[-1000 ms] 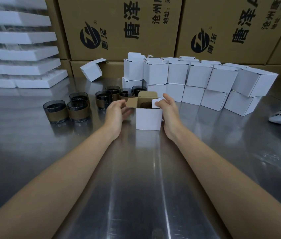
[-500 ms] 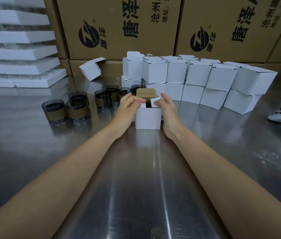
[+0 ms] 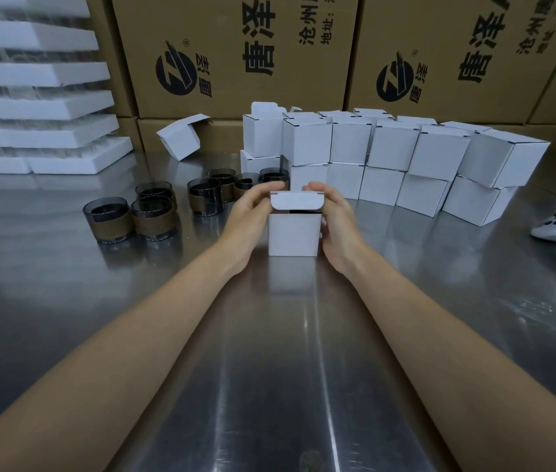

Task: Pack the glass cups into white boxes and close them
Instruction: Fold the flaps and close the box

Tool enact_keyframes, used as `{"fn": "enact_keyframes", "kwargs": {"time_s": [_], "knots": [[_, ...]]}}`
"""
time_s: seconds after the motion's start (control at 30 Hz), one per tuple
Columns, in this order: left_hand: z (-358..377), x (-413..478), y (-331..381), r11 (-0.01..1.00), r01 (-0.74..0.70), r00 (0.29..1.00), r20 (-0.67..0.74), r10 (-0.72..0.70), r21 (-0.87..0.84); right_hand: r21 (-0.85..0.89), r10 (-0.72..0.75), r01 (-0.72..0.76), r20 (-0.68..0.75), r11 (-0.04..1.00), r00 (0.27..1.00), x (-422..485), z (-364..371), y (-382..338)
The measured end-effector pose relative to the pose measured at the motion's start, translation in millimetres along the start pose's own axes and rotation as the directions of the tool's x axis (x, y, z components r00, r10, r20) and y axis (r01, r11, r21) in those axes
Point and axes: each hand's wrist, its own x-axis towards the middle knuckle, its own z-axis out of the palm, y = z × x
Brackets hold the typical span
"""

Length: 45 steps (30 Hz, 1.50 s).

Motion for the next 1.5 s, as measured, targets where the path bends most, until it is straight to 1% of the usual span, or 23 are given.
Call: {"fn": "enact_keyframes", "kwargs": {"time_s": [0.07,0.13,0.17,0.27,0.33,0.43,0.53,0.63,0.7,0.87,1.03,1.17,1.27,1.33,1.4,1.43,1.5], "knots": [[1,-1,-3,0.996,-0.044,0.998,-0.034,0.047,0.071,0.029,0.028,-0.029,0.017,0.999,0.999,1,-3,3],[0,0,-3,0.995,-0.081,0.996,-0.033,0.083,0.063,0.056,0.026,-0.03,0.059,0.998,0.998,2,-7,4],[-1,0,-3,0.995,-0.091,0.996,-0.023,0.092,0.043,0.029,0.011,-0.014,0.098,0.999,0.995,3,-9,3],[-3,1,-5,0.995,-0.095,0.995,0.01,0.095,-0.014,-0.176,-0.022,0.064,0.23,0.982,0.973,2,-14,4],[-4,0,-7,0.991,-0.125,0.991,0.046,0.123,0.049,-0.274,-0.03,0.11,0.281,0.955,0.959,0,-16,6],[-2,-5,-10,0.968,-0.18,0.979,0.127,0.16,0.174,-0.303,-0.062,0.155,0.296,0.94,0.953,-2,-15,6],[1,-7,-14,0.925,-0.236,0.969,0.141,0.202,0.296,-0.248,-0.082,0.154,0.28,0.956,0.957,-2,-15,6],[1,-8,-13,0.91,-0.252,0.967,0.108,0.229,0.328,-0.262,-0.122,0.195,0.272,0.945,0.954,-3,-14,7],[1,-8,-13,0.902,-0.271,0.962,0.101,0.252,0.335,-0.264,-0.121,0.195,0.274,0.945,0.954,-3,-14,6],[1,-4,-12,0.938,-0.218,0.976,0.073,0.206,0.27,-0.294,-0.05,0.132,0.271,0.947,0.961,-3,-12,3],[3,-5,-8,0.959,-0.168,0.985,0.088,0.151,0.229,-0.302,-0.034,0.116,0.264,0.946,0.964,-1,-10,3],[7,-7,0,0.991,-0.072,0.996,0.062,0.065,0.115,-0.313,-0.048,0.135,0.272,0.94,0.961,-2,-5,1],[8,-10,0,0.992,-0.067,0.997,0.043,0.063,0.105,-0.31,-0.03,0.12,0.279,0.943,0.96,-4,-7,1],[7,-10,-2,0.992,-0.071,0.997,0.031,0.068,0.101,-0.388,-0.023,0.162,0.338,0.907,0.941,-4,-15,-1],[6,-10,-5,0.993,-0.066,0.998,0.015,0.065,0.101,-0.528,-0.013,0.251,0.412,0.812,0.911,-4,-23,-3],[6,-9,-6,0.993,-0.059,0.998,0.002,0.059,0.103,-0.57,-0.026,0.286,0.421,0.77,0.907,-3,-26,-4],[6,-7,-9,0.994,-0.032,0.999,-0.039,0.036,0.104,-0.59,-0.109,0.317,0.36,0.742,0.927,0,-30,-4]]}}
